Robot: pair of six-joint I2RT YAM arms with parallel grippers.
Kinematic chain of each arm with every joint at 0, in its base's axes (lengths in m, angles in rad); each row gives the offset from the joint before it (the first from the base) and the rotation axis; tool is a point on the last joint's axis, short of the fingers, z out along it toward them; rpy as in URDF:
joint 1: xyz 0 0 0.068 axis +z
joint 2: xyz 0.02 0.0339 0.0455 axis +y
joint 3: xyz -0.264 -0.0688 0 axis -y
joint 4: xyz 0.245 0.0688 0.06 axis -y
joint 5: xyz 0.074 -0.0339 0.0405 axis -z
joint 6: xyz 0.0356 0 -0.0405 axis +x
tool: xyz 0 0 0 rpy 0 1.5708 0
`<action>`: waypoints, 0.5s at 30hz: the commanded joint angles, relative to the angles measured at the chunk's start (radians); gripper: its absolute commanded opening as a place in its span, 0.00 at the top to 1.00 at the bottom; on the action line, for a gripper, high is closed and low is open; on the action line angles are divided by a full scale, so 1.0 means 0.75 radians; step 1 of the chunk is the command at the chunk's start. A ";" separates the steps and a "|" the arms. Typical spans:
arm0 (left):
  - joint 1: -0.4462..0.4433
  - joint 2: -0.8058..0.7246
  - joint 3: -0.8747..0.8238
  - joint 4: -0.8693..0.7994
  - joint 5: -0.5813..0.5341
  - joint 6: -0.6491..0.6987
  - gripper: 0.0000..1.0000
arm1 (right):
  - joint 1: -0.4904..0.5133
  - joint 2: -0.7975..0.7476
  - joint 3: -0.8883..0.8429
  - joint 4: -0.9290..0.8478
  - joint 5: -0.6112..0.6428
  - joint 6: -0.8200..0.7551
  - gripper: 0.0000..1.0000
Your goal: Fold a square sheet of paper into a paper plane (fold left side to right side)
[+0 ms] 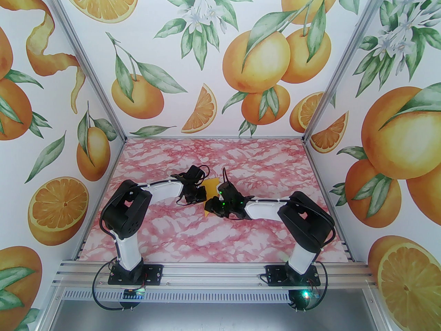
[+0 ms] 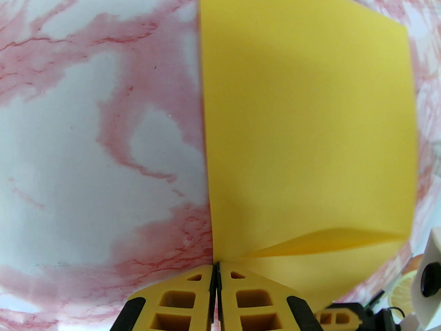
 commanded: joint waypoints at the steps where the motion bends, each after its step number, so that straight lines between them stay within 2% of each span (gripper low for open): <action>1: -0.059 0.120 -0.044 0.097 0.041 -0.017 0.89 | 0.007 0.020 -0.003 0.005 0.034 -0.008 0.76; 5: -0.061 0.122 -0.039 0.098 0.044 -0.018 0.89 | 0.008 0.051 0.037 -0.066 0.051 -0.041 0.85; 10: -0.062 0.122 -0.036 0.100 0.044 -0.022 0.89 | 0.013 0.084 0.072 -0.128 0.069 -0.057 0.88; 15: -0.061 0.120 -0.035 0.105 0.046 -0.024 0.89 | 0.019 0.093 0.102 -0.205 0.108 -0.078 0.98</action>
